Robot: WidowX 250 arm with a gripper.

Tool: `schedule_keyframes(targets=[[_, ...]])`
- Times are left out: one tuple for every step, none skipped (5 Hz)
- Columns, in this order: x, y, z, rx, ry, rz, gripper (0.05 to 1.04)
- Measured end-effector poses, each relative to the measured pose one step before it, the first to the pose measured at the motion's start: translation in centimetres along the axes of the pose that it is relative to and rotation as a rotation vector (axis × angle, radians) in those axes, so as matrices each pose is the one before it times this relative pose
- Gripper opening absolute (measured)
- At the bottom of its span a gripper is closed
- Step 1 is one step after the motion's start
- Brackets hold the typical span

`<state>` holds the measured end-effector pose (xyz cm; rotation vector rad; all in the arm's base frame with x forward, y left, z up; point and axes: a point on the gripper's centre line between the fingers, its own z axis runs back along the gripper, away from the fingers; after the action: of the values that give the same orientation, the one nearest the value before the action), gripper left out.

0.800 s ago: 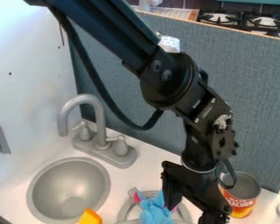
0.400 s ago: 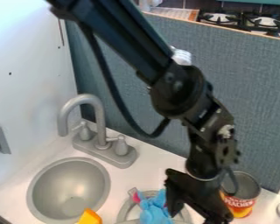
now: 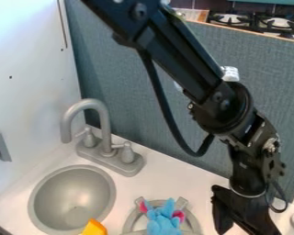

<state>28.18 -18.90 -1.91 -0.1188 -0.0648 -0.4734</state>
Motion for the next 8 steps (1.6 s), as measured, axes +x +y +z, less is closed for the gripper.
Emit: schedule_keyframes(targets=[[1.362, -0.371, -1.153, -0.0263, 0.0061, -0.0066, 1.000], [0.887, -0.227, -0.910, -0.0157, 0.0281, -0.0228, 1.000], [0.387, -0.029, -0.816, -0.0036, 0.0214, -0.0127, 1.000], [0.356, 0.003, -0.882, -0.0064, 0.0255, -0.0028, 1.000], [-0.019, 0.116, -1.729, -0.0076, 0.0652, 0.0045, 0.939], [0.112, -0.149, -1.018, -0.0074, 0.0555, -0.0055, 0.655], [-0.065, -0.743, -0.099, 0.0017, 0.0048, -0.0260, 0.364], [-0.022, -0.210, 0.060, 0.0103, 0.0012, -0.0202, 0.184]])
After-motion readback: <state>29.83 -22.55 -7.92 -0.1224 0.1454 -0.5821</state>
